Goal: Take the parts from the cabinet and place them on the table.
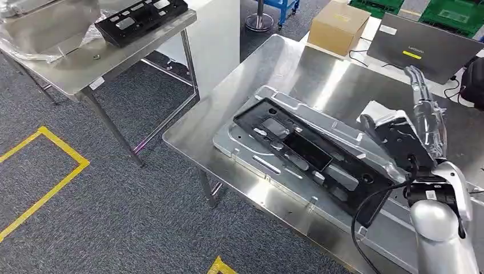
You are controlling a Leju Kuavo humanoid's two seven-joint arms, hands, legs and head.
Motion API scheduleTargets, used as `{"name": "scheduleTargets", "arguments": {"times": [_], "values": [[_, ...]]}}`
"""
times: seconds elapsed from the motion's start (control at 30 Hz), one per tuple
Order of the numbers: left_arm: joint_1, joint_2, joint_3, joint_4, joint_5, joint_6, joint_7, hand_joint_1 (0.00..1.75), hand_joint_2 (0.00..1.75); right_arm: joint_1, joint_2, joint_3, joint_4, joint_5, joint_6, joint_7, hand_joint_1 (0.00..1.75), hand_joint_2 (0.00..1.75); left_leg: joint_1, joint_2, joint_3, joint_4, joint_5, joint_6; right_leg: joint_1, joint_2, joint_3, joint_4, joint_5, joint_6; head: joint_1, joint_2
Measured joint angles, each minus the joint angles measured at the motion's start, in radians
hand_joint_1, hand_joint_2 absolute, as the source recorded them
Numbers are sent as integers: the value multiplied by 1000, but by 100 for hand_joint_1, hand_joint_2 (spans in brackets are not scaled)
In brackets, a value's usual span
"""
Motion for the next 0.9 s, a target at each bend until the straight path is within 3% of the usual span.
{"name": "scheduleTargets", "arguments": {"times": [0.33, 0.37, 0.47, 0.6, 0.9], "values": [[-5, 0, 0, 0, -9, -7, 0, 0, 175, 45, -6, -28, -38, -40, -35, -21, 0, 0, 0, 1, 0, 0, 0, 0, 0, 1, 0, 0, 0, -1, 0, 0], [-7, 0, 0, 0, -9, -7, 0, 0, 0, 46, -8, -29, -43, -44, -35, -20, 0, 0, 0, 1, 0, 0, 0, 0, 0, 1, 0, 0, 0, -1, 0, 0], [-10, 0, 4, 0, 5, -4, 0, 0, 0, 68, -7, -39, -62, -82, -50, -46, 0, 0, 0, 1, 1, 0, 0, 0, 0, 0, 0, 0, 0, -1, 0, 0], [3, -7, 16, 0, 19, -5, 0, 0, 0, 194, 19, -51, -124, -92, -82, -121, 0, 0, 1, -2, 0, 0, 0, -1, 1, -2, 1, 1, -1, -3, 0, 0], [3, -11, 30, 0, 22, -5, 0, 0, 0, 259, 42, -75, -162, -95, -89, -133, 0, 0, 1, -1, 1, 0, 0, -1, 1, -1, 1, 1, -1, -2, 0, 0]]}}
